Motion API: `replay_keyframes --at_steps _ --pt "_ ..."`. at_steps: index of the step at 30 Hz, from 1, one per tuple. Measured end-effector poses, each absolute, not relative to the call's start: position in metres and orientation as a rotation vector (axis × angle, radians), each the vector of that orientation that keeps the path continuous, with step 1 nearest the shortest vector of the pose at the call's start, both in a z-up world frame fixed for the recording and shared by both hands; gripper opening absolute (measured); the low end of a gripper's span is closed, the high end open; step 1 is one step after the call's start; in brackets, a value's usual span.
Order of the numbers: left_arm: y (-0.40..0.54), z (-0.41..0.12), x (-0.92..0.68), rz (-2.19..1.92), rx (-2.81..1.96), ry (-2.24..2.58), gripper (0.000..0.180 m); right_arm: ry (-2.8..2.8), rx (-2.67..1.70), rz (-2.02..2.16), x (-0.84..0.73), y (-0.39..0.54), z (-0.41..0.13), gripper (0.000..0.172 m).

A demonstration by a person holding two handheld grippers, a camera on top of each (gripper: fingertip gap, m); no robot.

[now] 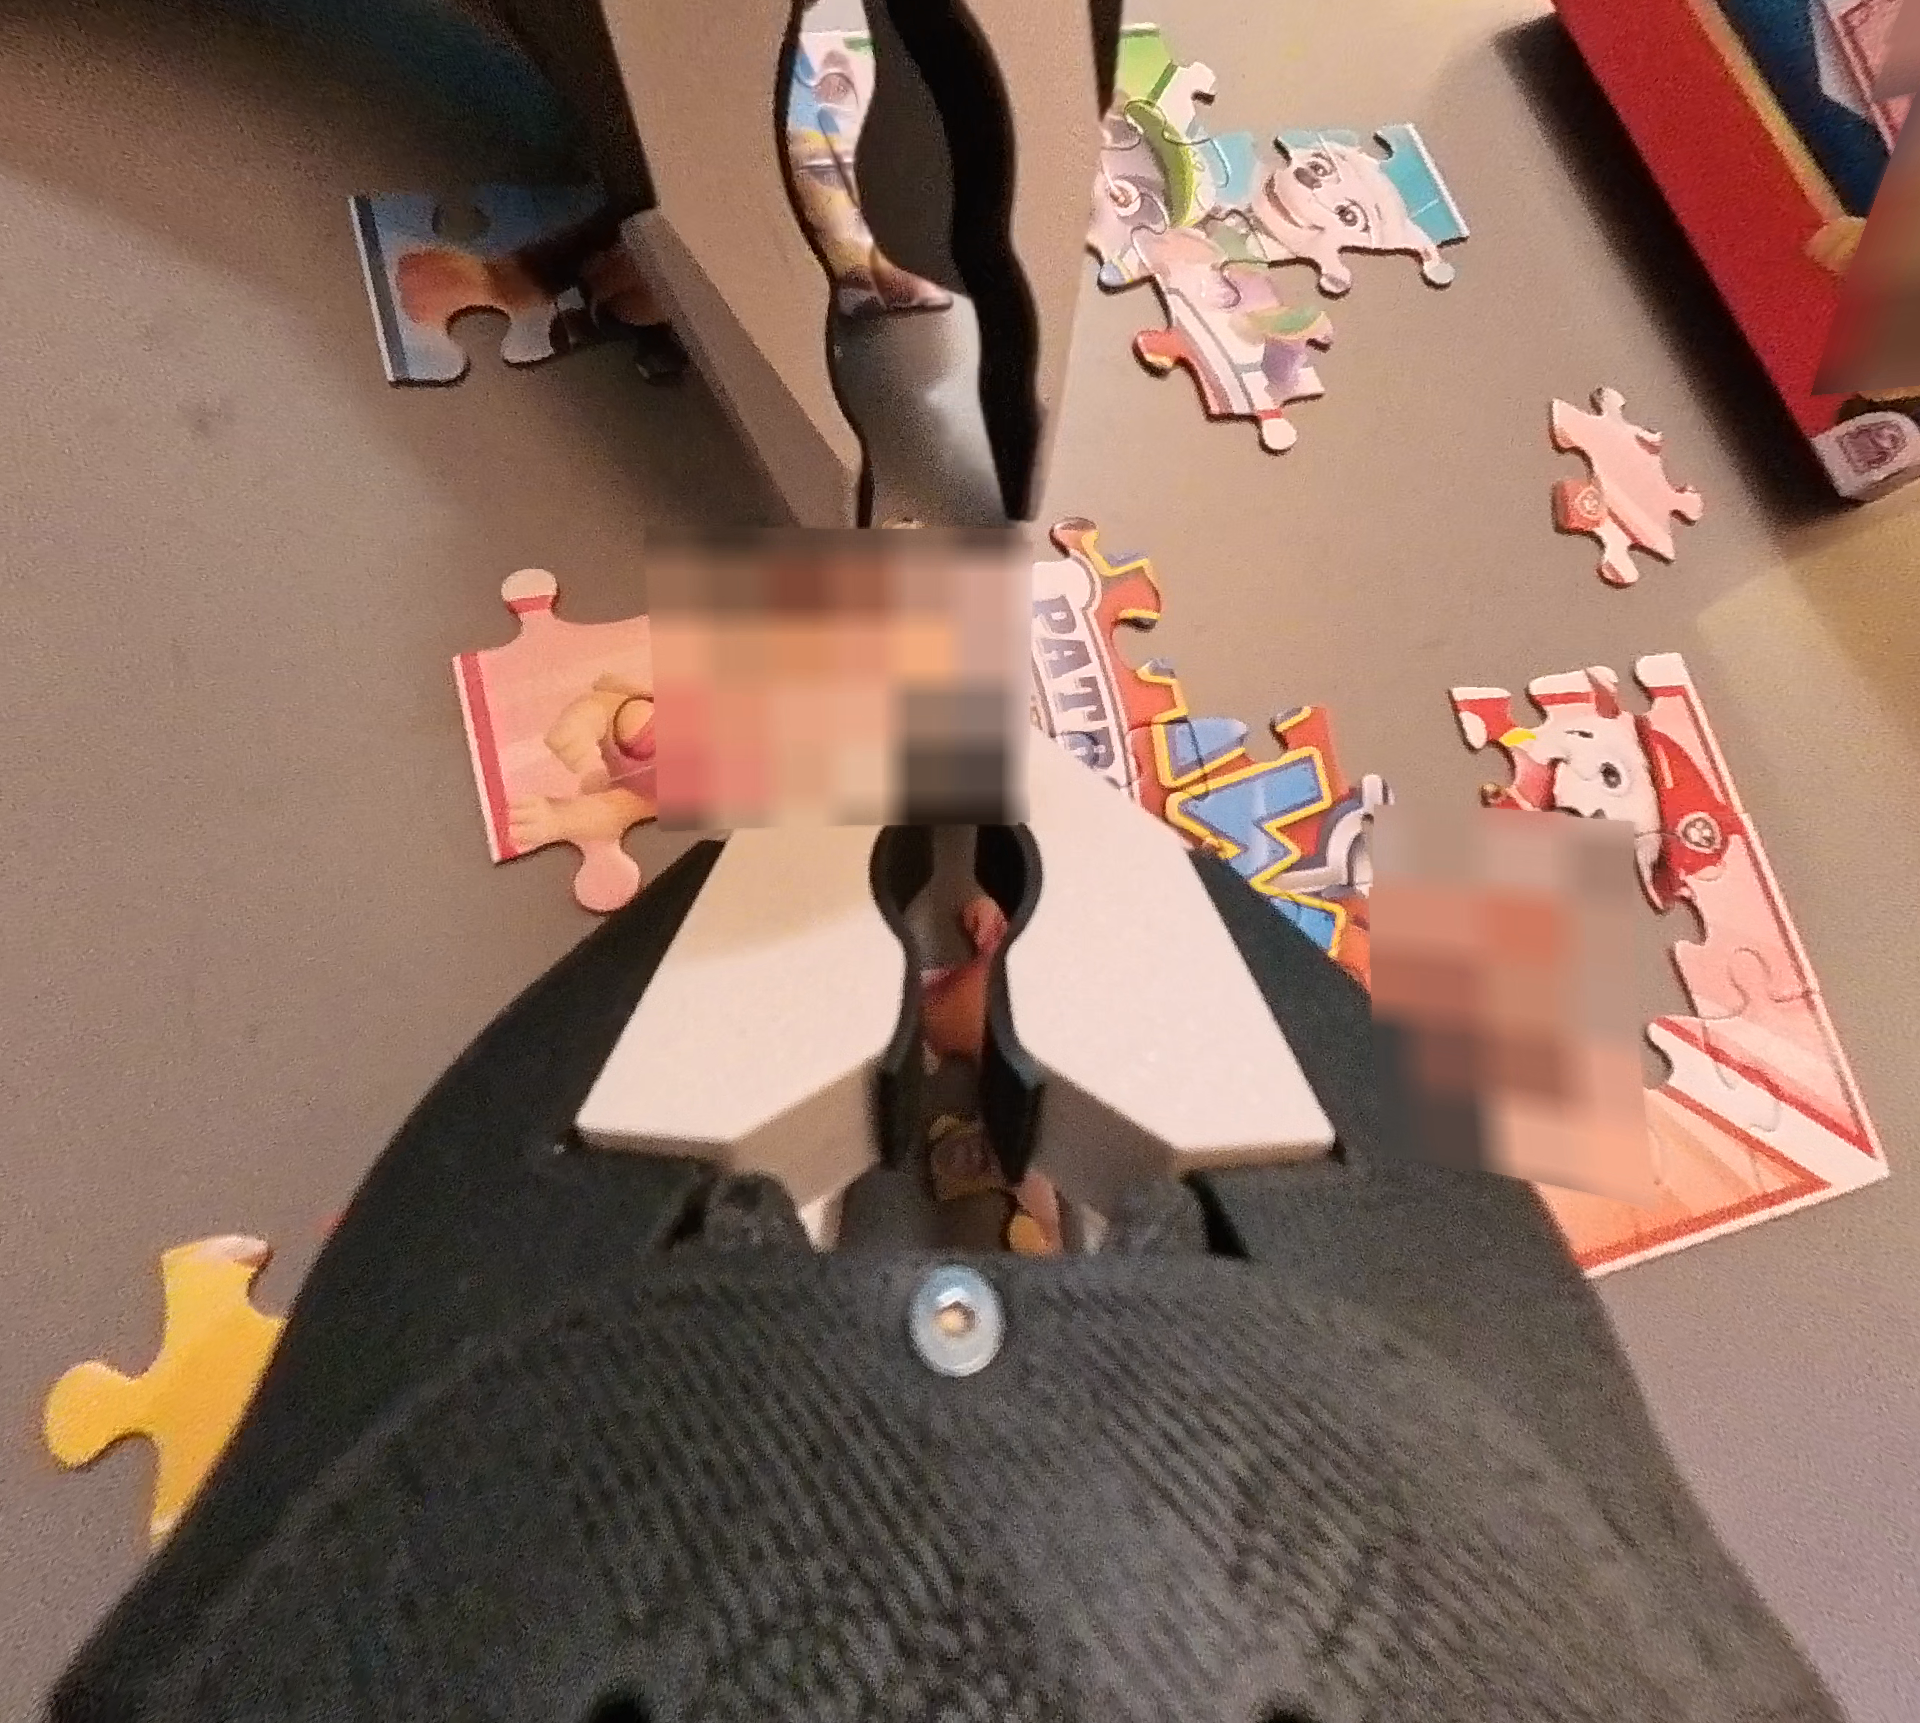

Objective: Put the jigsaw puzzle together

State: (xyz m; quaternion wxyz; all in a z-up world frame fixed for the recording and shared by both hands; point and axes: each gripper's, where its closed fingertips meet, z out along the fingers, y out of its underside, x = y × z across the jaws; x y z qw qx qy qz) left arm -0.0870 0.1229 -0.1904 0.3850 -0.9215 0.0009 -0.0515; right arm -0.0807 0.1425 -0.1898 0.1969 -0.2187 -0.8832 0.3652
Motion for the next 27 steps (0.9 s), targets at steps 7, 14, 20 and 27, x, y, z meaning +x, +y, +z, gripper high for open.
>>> replay_keyframes --at_steps 7,14,20,27 --pt "0.128 -0.189 -0.083 -0.263 -2.312 -0.05 0.042 -2.471 -0.623 1.024 -0.081 0.142 -0.19 0.0" --pt "0.128 -0.19 -0.078 -0.273 -2.32 -0.029 0.03 -2.466 -0.628 1.011 -0.082 0.143 -0.19 0.0" --pt "0.128 -0.191 -0.08 -0.258 -2.321 -0.036 0.028 -2.455 -0.624 0.994 -0.082 0.144 -0.19 0.0" --pt "0.119 -0.191 -0.073 -0.24 -2.345 0.015 0.03 -2.455 -0.639 1.003 -0.082 0.145 -0.19 0.0"
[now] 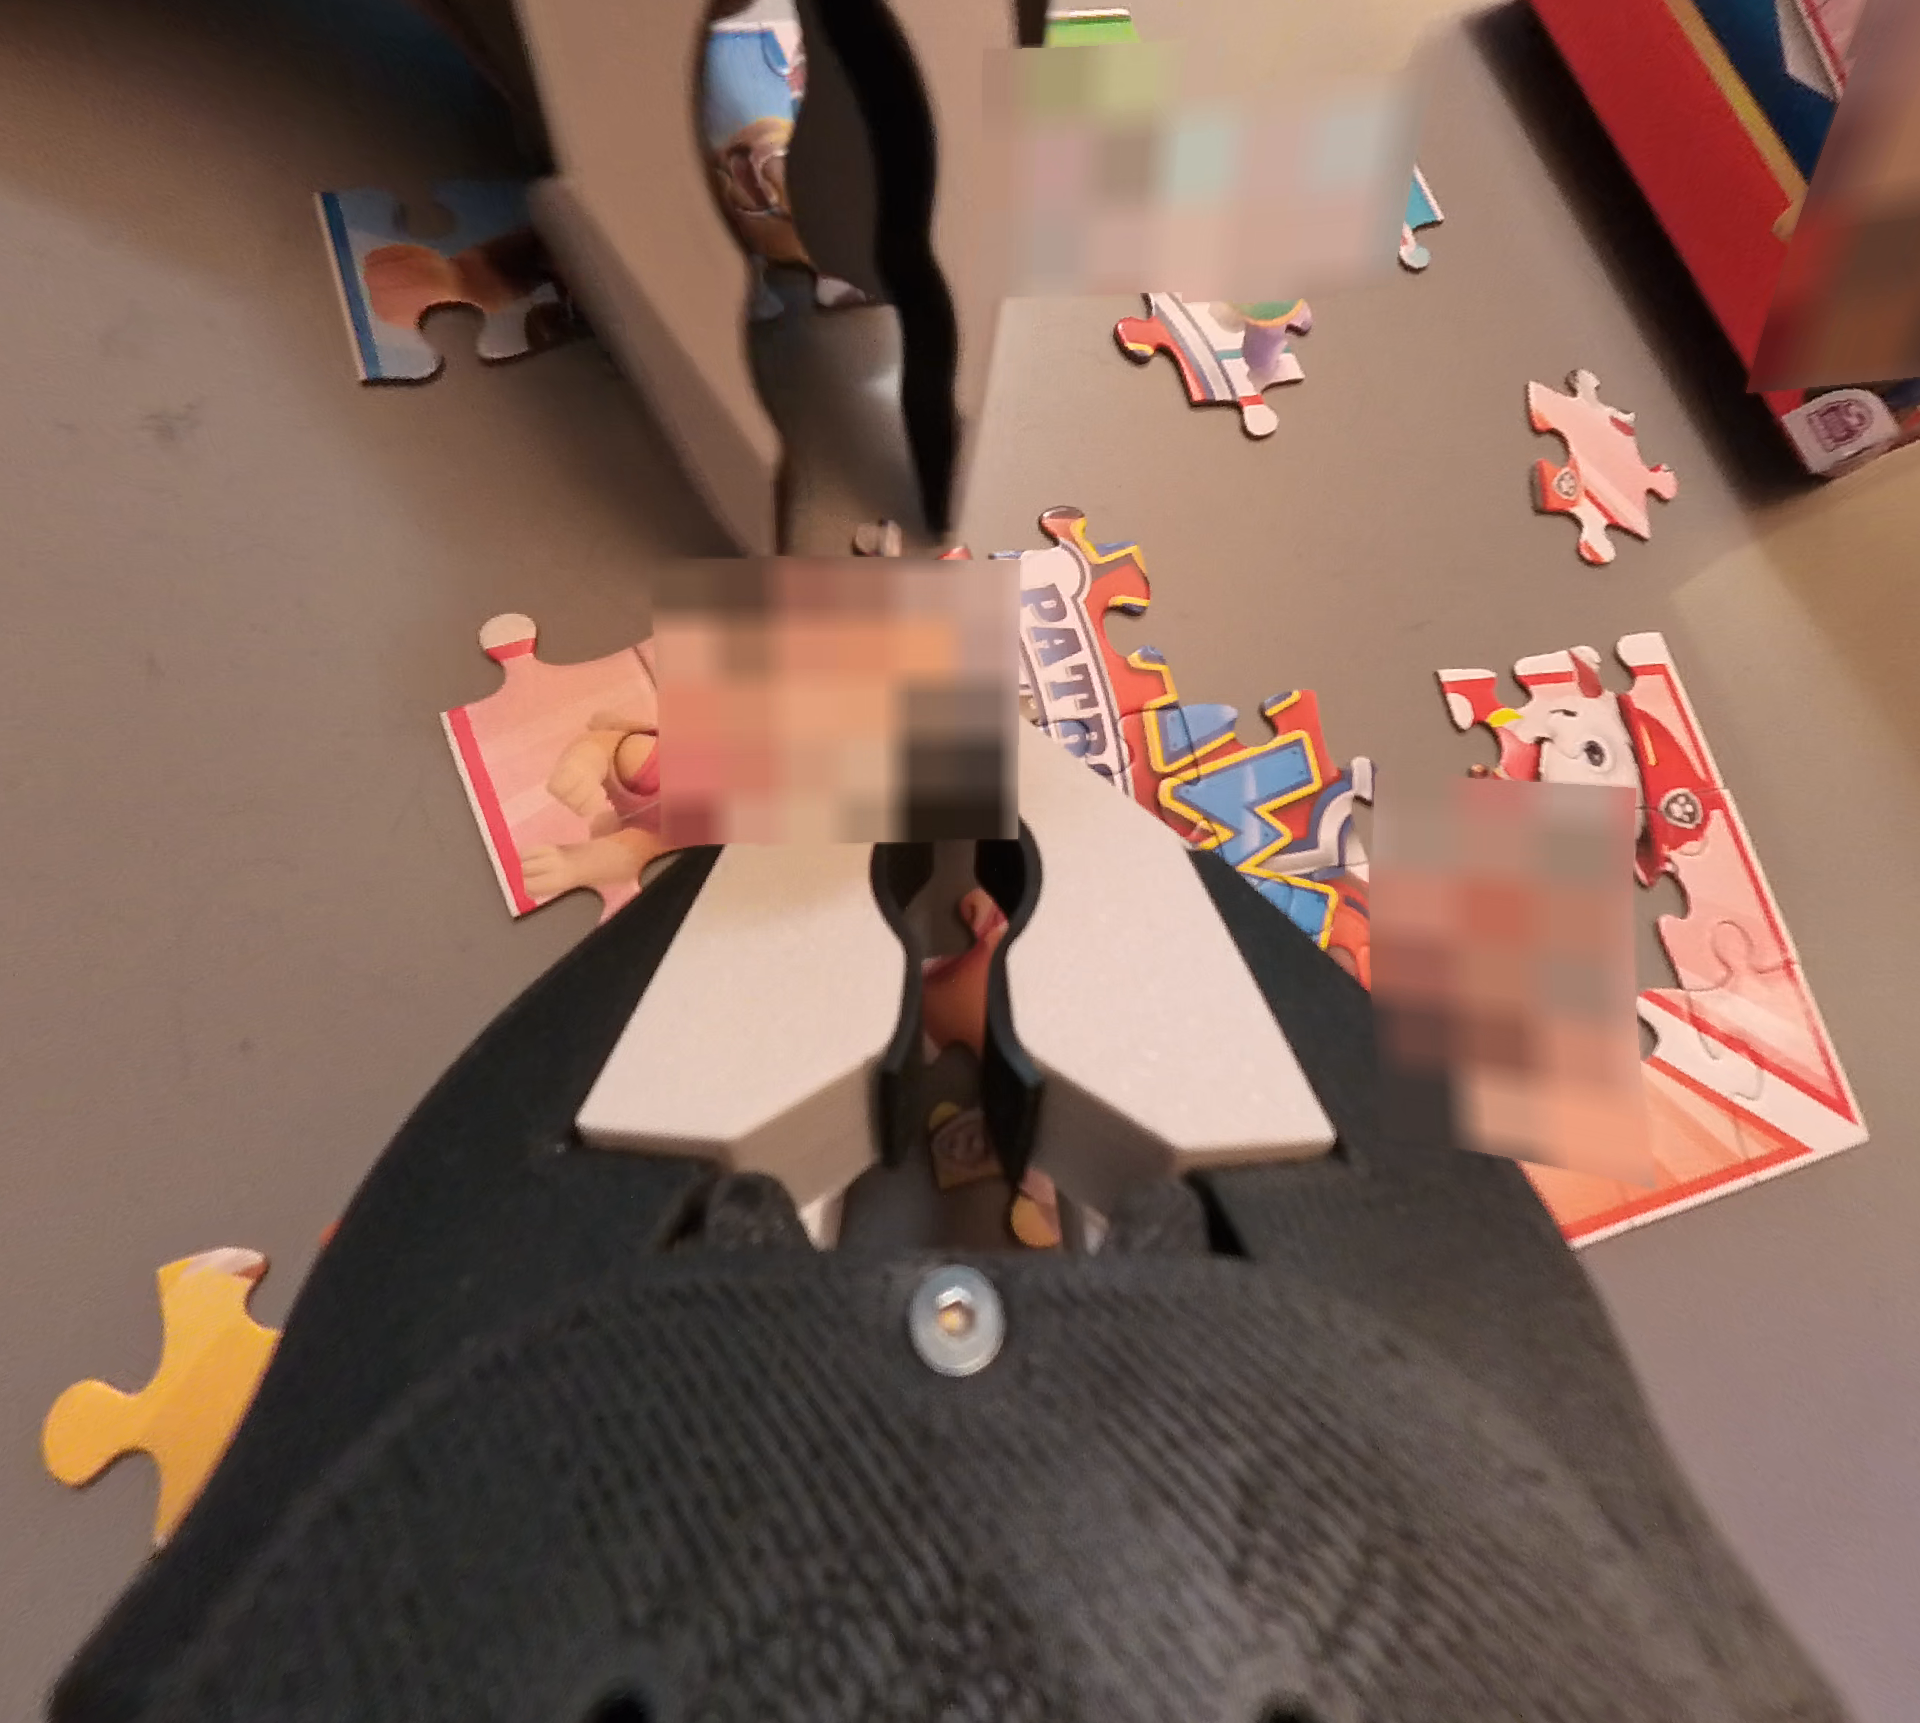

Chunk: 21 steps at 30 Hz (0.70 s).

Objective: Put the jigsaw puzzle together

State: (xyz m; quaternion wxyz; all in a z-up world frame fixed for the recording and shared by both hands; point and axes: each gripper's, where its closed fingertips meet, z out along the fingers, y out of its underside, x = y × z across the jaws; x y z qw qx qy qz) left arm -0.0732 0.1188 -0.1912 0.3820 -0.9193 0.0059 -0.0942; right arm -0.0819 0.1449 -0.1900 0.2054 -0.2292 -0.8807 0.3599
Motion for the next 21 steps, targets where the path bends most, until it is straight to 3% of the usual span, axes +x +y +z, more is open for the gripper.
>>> replay_keyframes --at_steps 21 --pt "0.12 -0.193 -0.091 -0.025 -2.36 0.009 0.018 -2.448 -0.658 1.009 -0.084 0.142 -0.19 0.0"
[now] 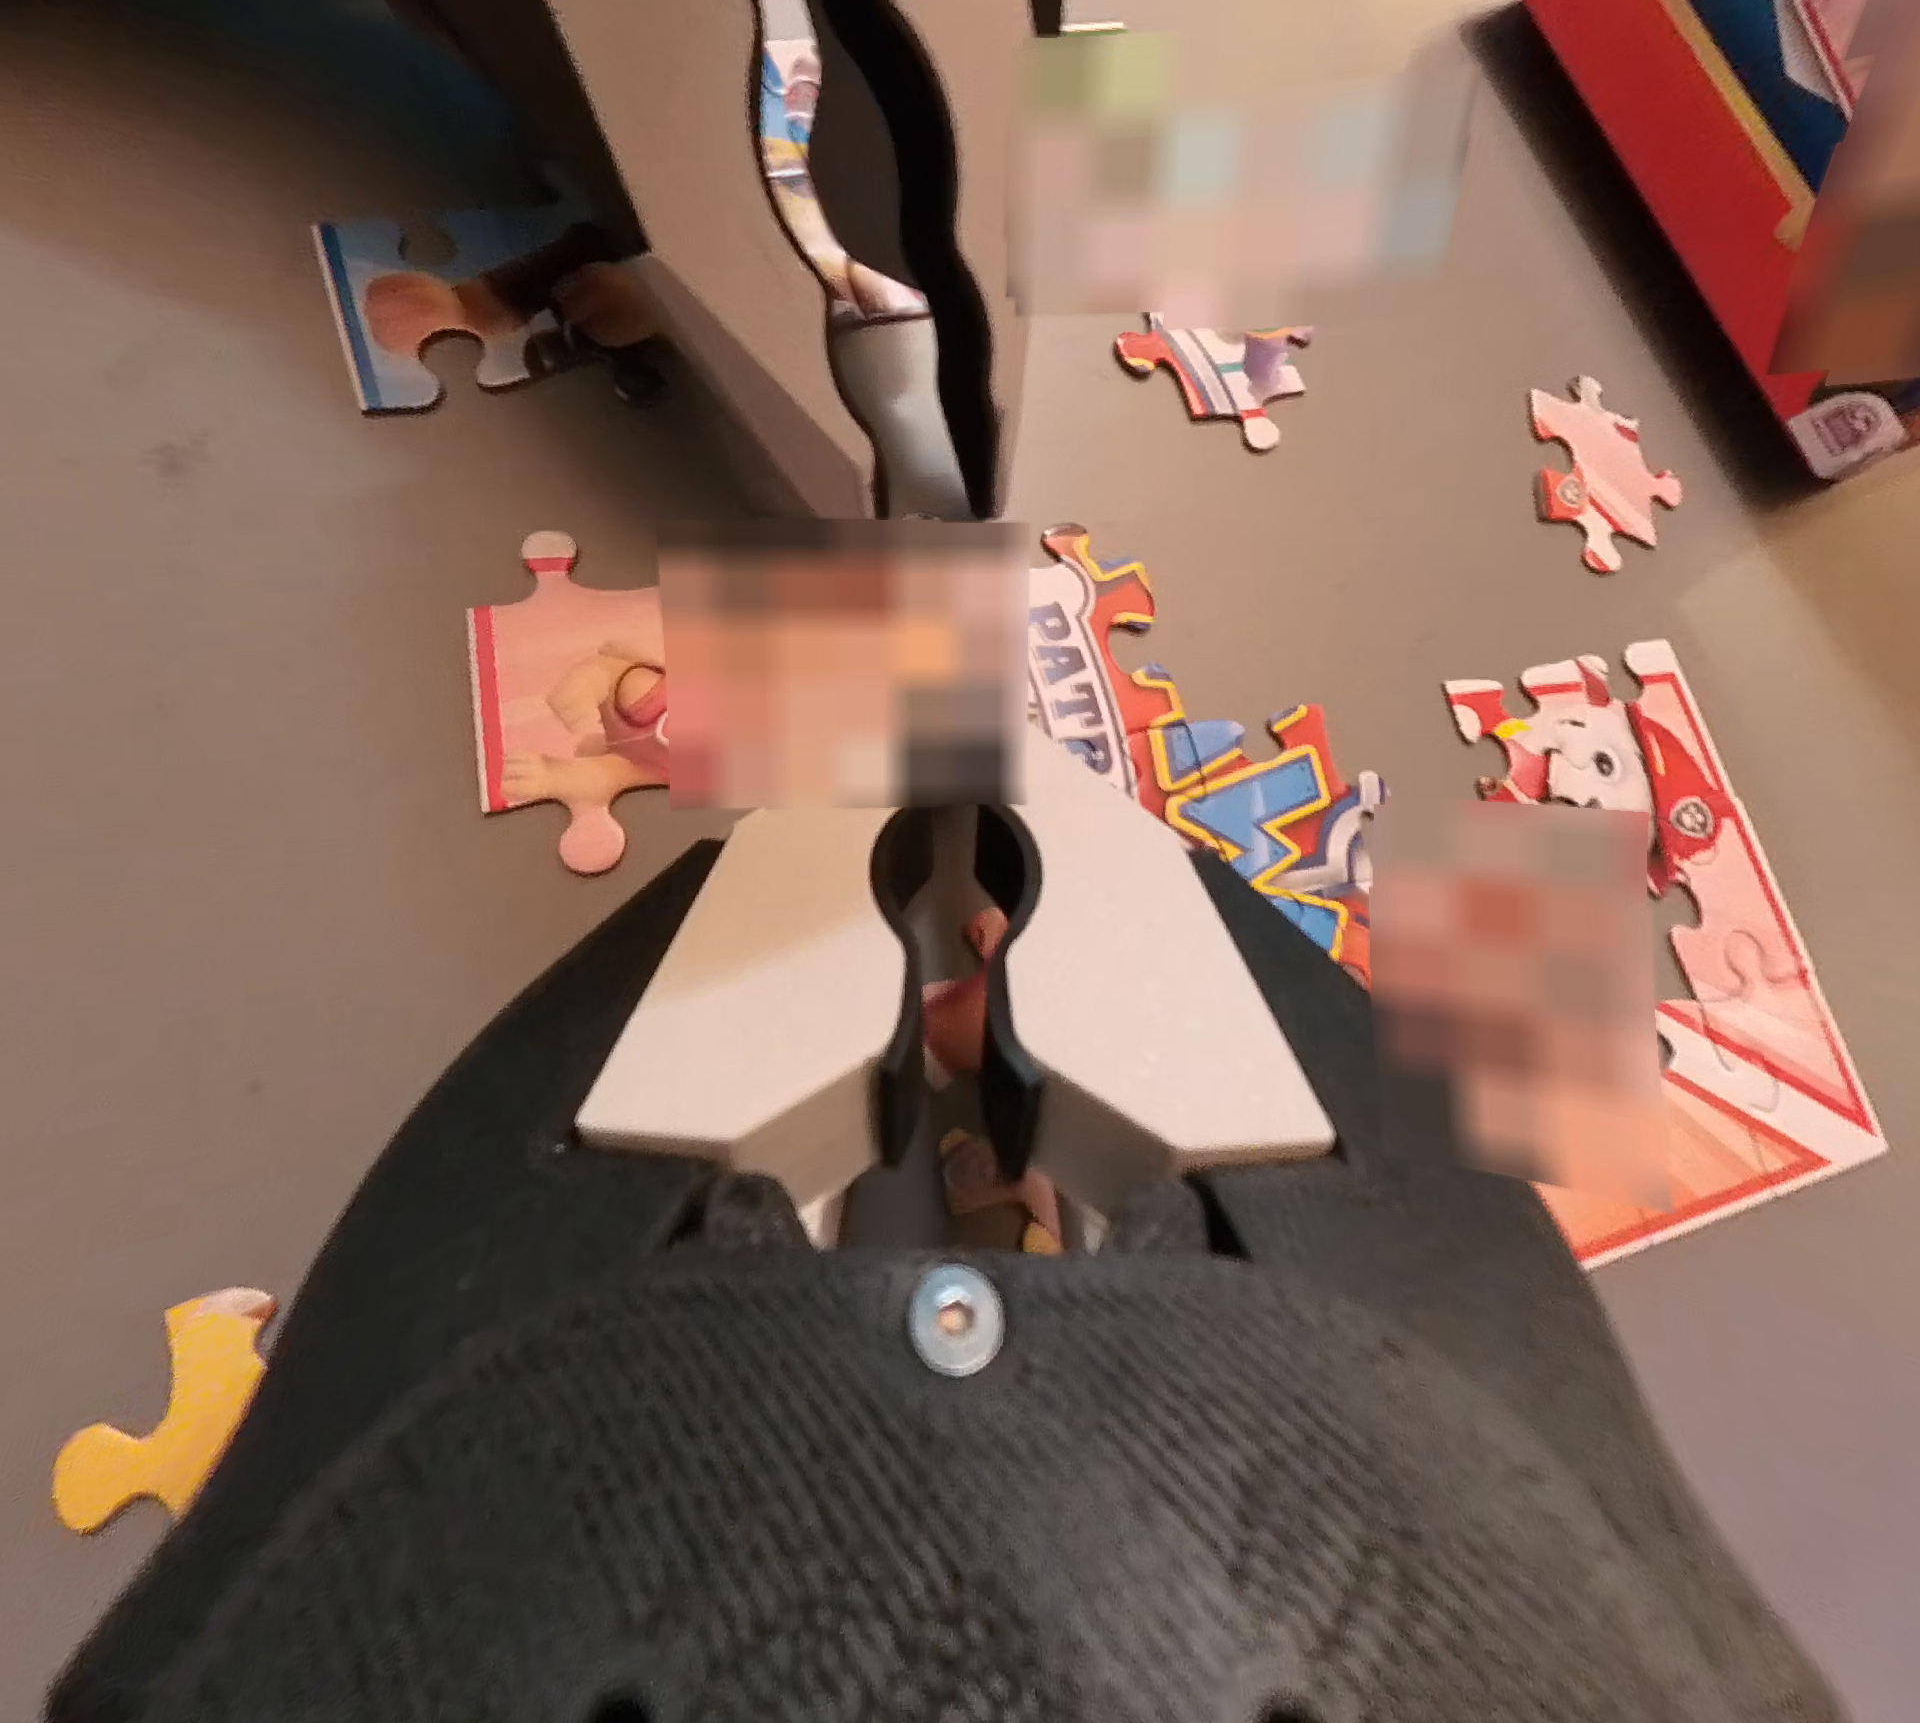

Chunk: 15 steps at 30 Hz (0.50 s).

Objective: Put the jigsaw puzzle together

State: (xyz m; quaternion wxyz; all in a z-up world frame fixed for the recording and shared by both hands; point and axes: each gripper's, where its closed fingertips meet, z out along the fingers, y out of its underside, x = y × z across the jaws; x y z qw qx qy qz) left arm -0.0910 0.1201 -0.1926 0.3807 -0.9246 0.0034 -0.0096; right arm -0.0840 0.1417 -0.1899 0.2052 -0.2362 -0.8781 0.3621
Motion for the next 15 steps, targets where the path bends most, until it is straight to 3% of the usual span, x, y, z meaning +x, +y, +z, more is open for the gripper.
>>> replay_keyframes --at_steps 15 --pt "0.1226 -0.1928 -0.0811 -0.06 -2.358 0.05 0.013 -2.458 -0.655 1.018 -0.0822 0.1426 -0.1901 0.0"
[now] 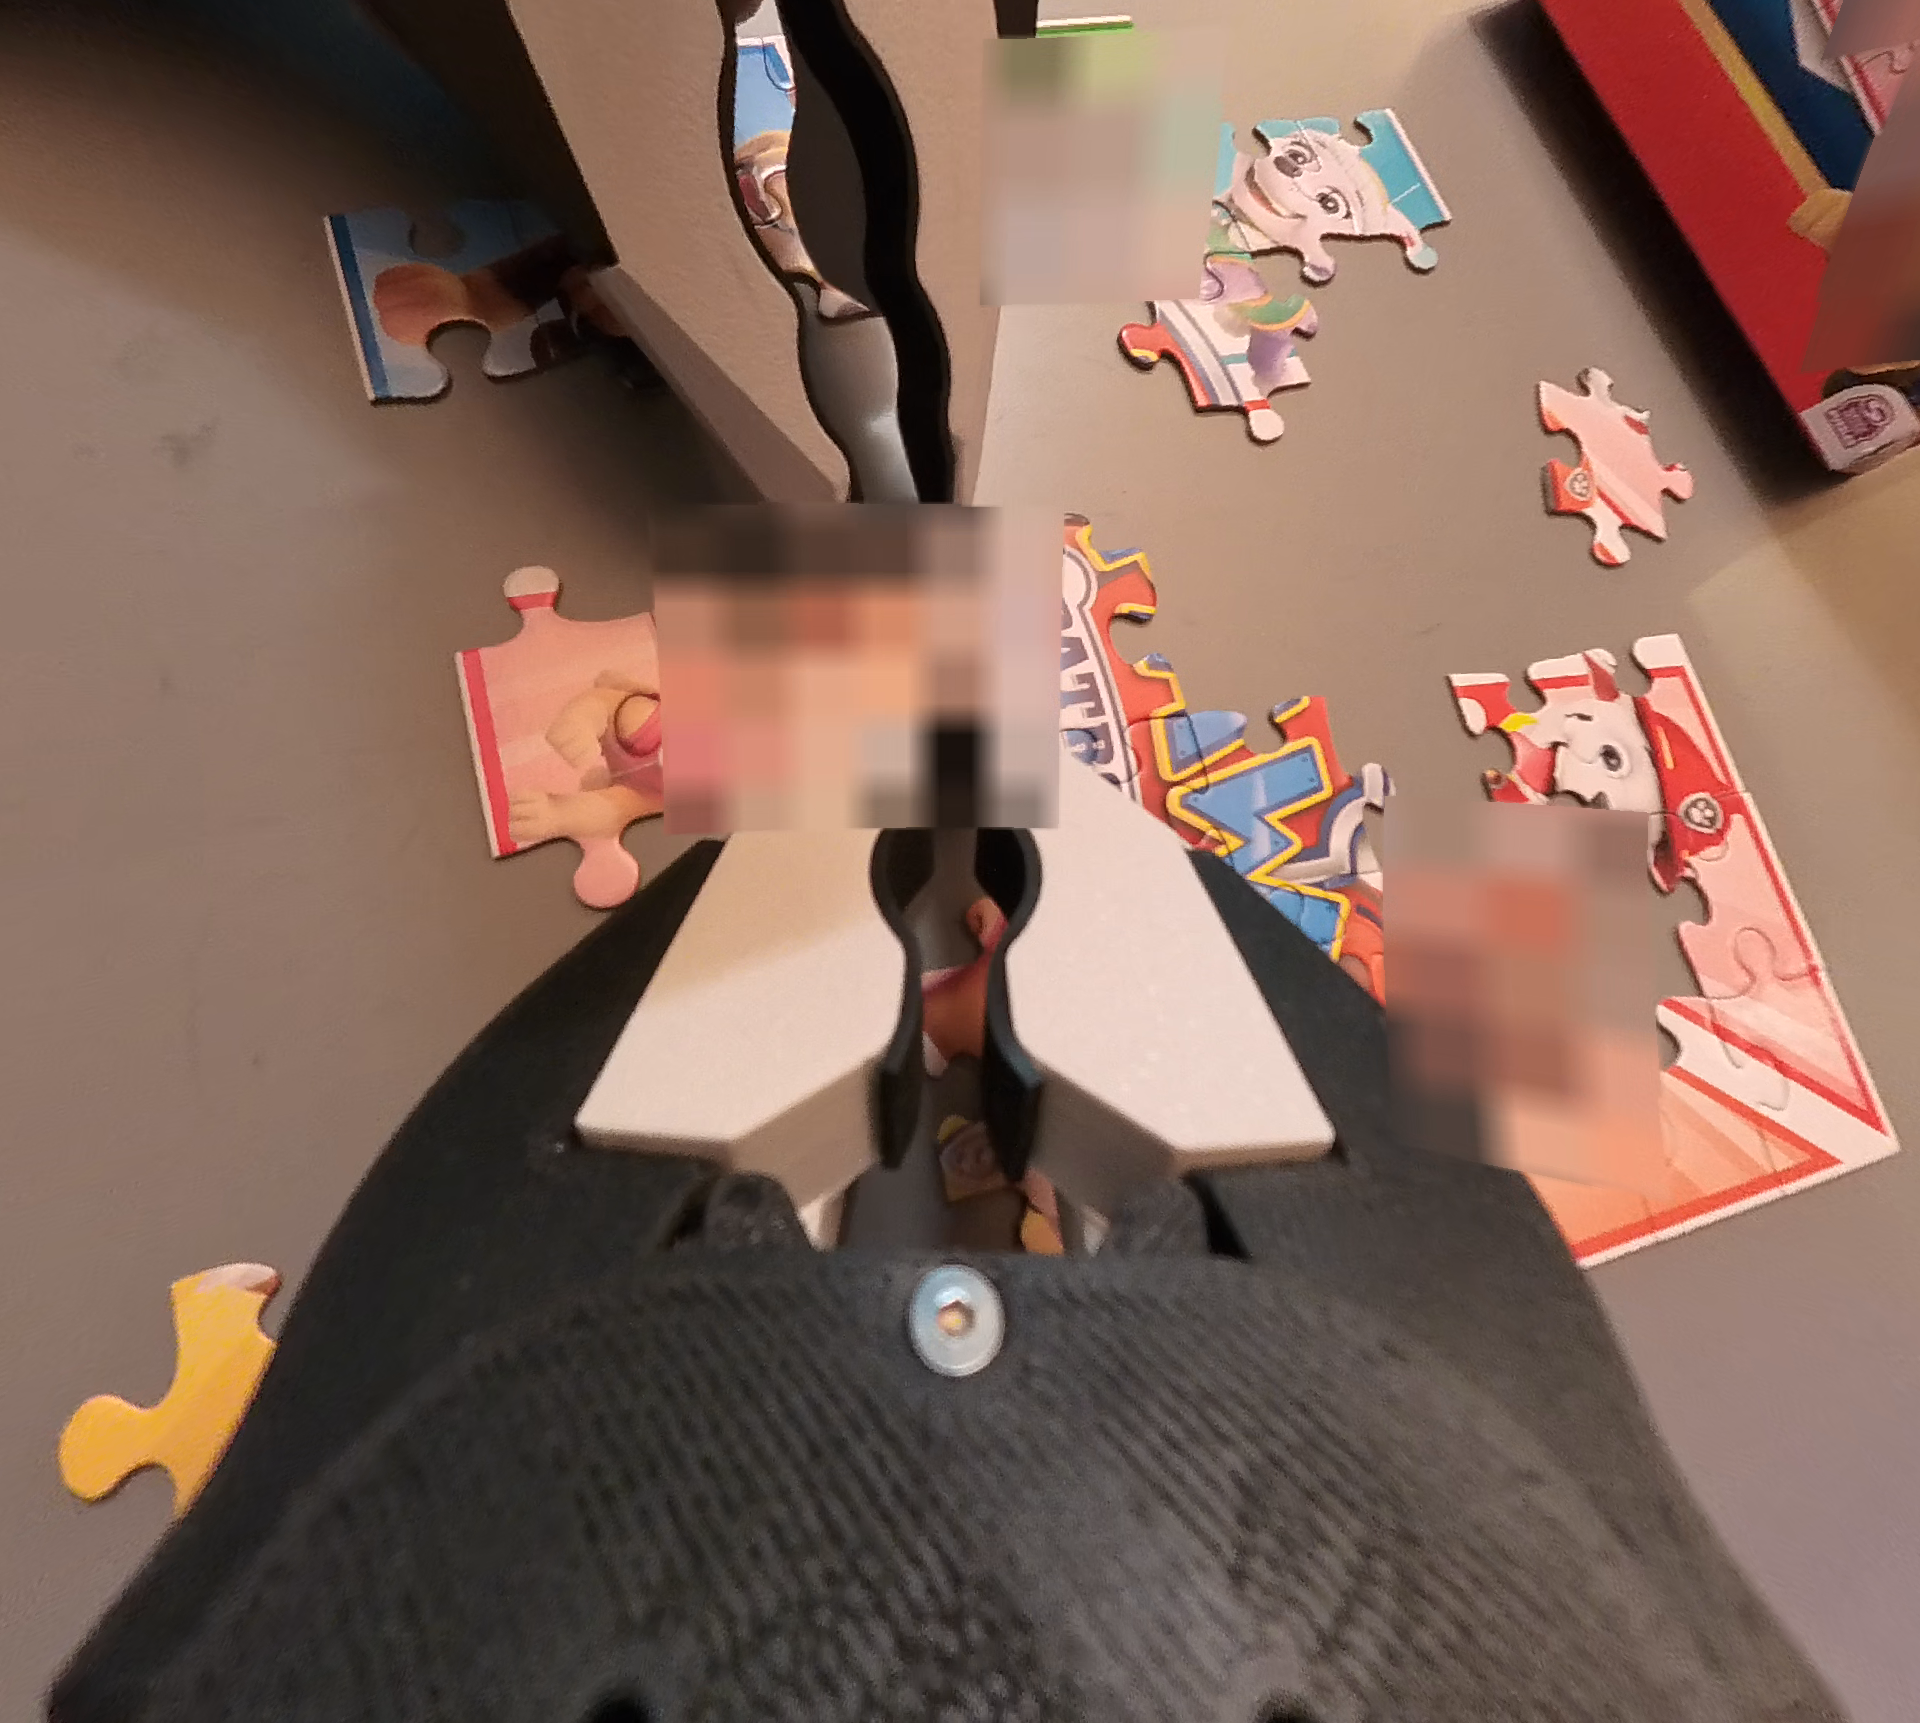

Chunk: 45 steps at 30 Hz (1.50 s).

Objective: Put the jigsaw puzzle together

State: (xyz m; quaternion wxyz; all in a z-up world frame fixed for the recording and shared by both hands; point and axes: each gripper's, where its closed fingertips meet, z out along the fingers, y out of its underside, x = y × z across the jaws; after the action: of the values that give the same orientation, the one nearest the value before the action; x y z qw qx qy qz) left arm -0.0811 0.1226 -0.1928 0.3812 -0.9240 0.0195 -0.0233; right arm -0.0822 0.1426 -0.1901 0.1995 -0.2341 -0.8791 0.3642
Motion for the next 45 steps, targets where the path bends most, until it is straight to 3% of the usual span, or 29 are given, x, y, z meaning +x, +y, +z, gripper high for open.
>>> replay_keyframes --at_steps 28,45 --pt "0.1268 -0.1923 -0.0844 -0.04 -2.339 0.007 0.001 -2.454 -0.675 1.015 -0.0839 0.1439 -0.1901 0.0" --pt "0.1205 -0.1913 -0.0779 -0.096 -2.343 0.051 0.009 -2.465 -0.643 1.033 -0.0795 0.1402 -0.1898 0.0"
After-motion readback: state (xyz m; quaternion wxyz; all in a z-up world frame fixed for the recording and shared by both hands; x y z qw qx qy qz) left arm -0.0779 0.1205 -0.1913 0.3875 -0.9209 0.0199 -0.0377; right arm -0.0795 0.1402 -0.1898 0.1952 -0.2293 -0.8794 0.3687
